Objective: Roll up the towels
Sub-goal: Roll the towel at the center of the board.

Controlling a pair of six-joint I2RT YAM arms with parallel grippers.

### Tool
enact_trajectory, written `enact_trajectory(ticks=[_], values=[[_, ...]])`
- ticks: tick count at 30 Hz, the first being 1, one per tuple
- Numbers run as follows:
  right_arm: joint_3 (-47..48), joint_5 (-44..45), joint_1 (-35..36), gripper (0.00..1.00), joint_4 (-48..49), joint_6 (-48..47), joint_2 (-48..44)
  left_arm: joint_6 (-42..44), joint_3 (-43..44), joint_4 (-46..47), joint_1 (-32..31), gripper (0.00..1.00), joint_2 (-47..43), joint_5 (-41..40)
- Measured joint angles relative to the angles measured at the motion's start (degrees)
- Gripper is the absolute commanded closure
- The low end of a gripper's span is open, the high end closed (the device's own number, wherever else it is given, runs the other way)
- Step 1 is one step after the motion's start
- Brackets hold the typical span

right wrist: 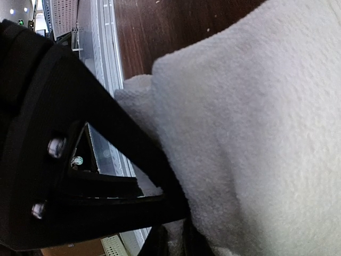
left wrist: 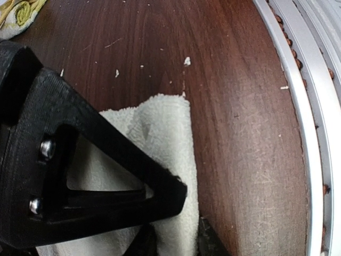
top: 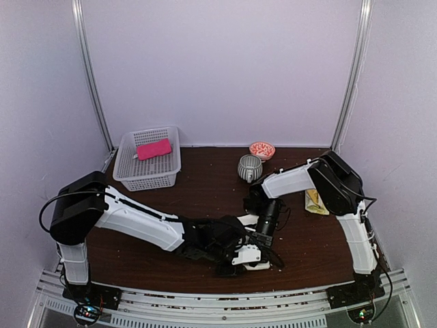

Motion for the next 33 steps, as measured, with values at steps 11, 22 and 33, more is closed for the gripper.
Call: enact_trajectory(ticks=[11, 22, 33], values=[[1.11, 8.31, -1.66, 0.64, 3.65, 2.89, -10.67, -2.40, 1.22, -1.42, 0.02, 1.00, 0.37, 2.49], [2.60, 13.51, -14.29, 0.59, 22.53, 15.39, -44.11, -15.58, 3.69, -0.98, 8.83, 1.00, 4.79, 25.86], [-13.25, 9.11, -2.25, 0.68, 28.41, 8.96, -58.82, -26.71, 13.27, -2.40, 13.73, 1.00, 15.17, 45.13]])
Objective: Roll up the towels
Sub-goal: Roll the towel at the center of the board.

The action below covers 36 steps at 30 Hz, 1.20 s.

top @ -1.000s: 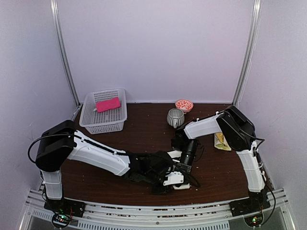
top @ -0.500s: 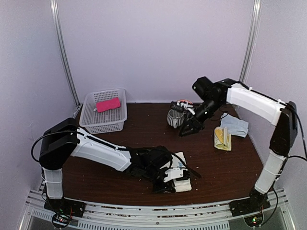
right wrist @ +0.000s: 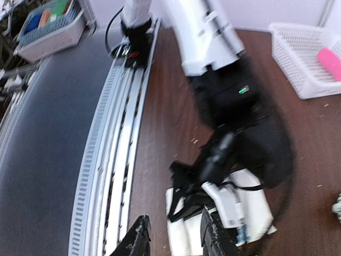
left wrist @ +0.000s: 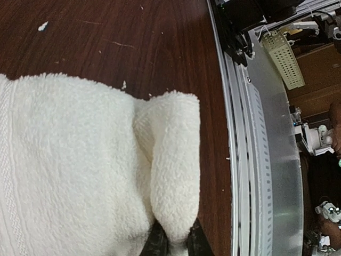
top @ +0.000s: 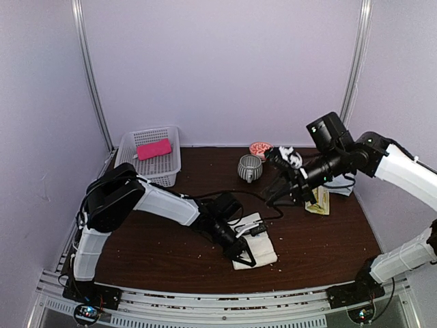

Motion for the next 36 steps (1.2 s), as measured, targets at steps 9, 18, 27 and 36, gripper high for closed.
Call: enact_trajectory(ticks=[9, 18, 27, 36], values=[[-19.76, 17.55, 16.65, 0.60, 2.82, -4.24, 0.66, -3.67, 1.79, -1.29, 1.03, 0.99, 2.01, 4.11], [-27.36, 36.06, 22.27, 0.58, 17.00, -3.56, 8.94, -5.27, 1.86, -1.33, 1.18, 0.91, 2.19, 4.68], [-27.61, 39.71, 22.64, 0.84, 22.56, -3.96, 16.50, -5.46, 1.86, -1.33, 1.25, 0.80, 2.21, 4.76], [-23.80, 33.03, 21.86, 0.93, 18.03, -3.76, 18.93, -5.07, -7.93, 0.39, 2.05, 0.58, -6.91, -0.90]])
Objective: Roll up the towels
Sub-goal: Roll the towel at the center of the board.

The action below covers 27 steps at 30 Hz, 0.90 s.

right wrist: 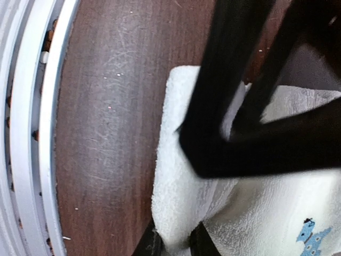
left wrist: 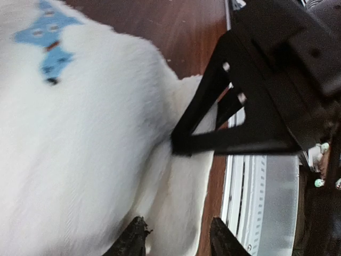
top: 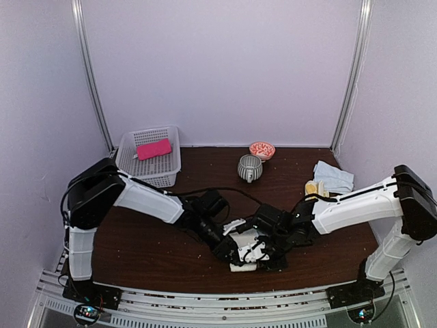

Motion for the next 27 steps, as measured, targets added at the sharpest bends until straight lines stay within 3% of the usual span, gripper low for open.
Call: enact_trajectory(ticks=[9, 13, 15, 20, 27], values=[[12.74, -21.09, -11.67, 0.91, -13.51, 1.25, 13.27, -0.90, -17.38, 6.08, 4.59, 0.54, -22.75, -19.06], [21.07, -31.39, -18.10, 0.91, -22.51, 0.85, 22.71, 2.82, -24.98, 11.78, 1.09, 0.40, -33.75, -28.68], [24.92, -35.30, -19.74, 0.91, -27.67, -0.13, 27.12, 6.64, -26.16, 13.46, -2.97, 0.39, -37.13, -33.66], [30.14, -41.83, -22.10, 0.91, -36.26, -3.08, 34.18, 17.09, -21.49, 13.18, -12.26, 0.52, -33.46, -41.31], [30.32, -43.45, -22.16, 0.90, -38.88, -4.61, 35.50, 29.07, -12.46, 7.87, -13.51, 0.56, -20.33, -44.30]])
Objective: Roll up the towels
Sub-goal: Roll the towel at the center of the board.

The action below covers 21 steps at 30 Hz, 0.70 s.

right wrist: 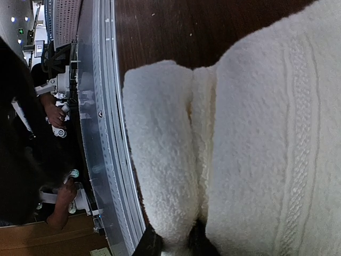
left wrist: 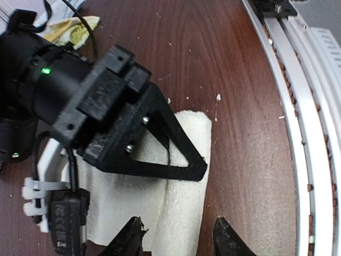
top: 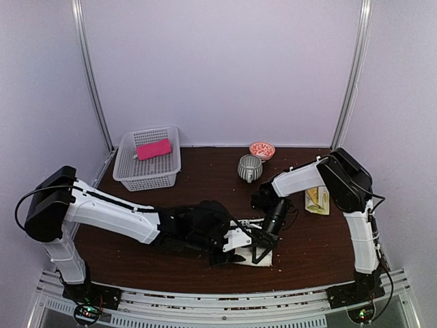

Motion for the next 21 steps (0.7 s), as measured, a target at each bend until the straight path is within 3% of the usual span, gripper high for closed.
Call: enact_trajectory(ticks=[7, 13, 16, 21], values=[[0.02, 0.00, 0.00, 0.90, -0.37, -0.61, 0.07, 5.11, 3.67, -2.38, -0.70, 0.56, 7.87, -1.01], [0.02, 0.09, 0.02, 0.87, -0.48, -0.48, 0.07, 6.71, 5.29, -2.25, -0.81, 0.74, 10.93, -1.57], [0.04, 0.20, 0.07, 0.79, -0.57, -0.26, -0.04, 6.80, 5.55, -2.21, -0.83, 0.85, 11.13, -1.88], [1.18, 2.21, 0.31, 0.62, -3.23, -1.49, -1.81, 6.54, 5.84, -2.29, -0.87, 0.94, 11.15, -1.86]])
